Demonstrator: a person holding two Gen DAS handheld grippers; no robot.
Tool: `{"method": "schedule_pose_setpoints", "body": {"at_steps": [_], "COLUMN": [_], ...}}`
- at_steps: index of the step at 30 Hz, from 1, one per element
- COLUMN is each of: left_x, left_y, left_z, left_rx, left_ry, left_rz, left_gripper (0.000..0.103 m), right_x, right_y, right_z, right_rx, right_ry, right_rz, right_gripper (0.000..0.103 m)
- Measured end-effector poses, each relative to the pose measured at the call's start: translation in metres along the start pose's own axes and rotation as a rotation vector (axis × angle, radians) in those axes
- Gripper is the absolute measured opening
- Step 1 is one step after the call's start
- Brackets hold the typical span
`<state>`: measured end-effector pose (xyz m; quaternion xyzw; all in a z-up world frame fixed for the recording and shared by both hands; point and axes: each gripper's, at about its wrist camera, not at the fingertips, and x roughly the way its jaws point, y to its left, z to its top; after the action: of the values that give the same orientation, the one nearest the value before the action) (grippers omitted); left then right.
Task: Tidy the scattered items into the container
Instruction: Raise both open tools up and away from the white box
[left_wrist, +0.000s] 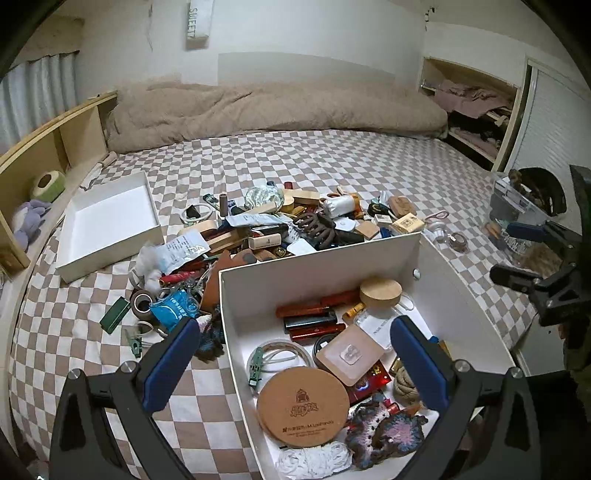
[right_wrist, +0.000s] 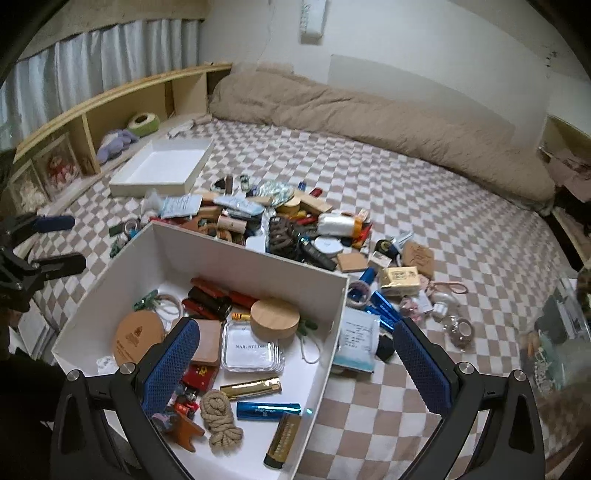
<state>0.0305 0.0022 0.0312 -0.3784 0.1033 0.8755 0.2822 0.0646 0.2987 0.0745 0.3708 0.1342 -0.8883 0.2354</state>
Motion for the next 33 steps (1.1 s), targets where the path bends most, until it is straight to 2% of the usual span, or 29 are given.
{"method": "schedule_pose_setpoints", "body": {"at_steps": [11,20,28,33], "left_x": [-0.028,-0.054,-0.067,-0.071], "left_y": [0.009,0.012,0.009,0.004], "left_z": [0.000,-0.007,-0.018,-0.025], "left_rx": [-0.031,-0.032,-0.022,-0.011], "left_ry": [-0.038,-0.089,-0.102,-0.096], "left_rz": [0.011,0.048,0.090,0.091], "left_gripper": [0.103,0.103,0.103,0.103], "right_x": [-0.040,-0.059,-0.075,-0.081], "right_y": [-0.005,-0.004,0.001,0.001], "right_z": [-0.003,-0.018,-0.032,-0.039], "right_rx": [0.022,0.040,0.065,0.069], "right_ry": [-0.091,-0.124,-0.152,-0.165], "right_rz": [-0.030,-0.035,-0.009,-0.020], "right_gripper": [0.103,0.103,0.103,0.103]}}
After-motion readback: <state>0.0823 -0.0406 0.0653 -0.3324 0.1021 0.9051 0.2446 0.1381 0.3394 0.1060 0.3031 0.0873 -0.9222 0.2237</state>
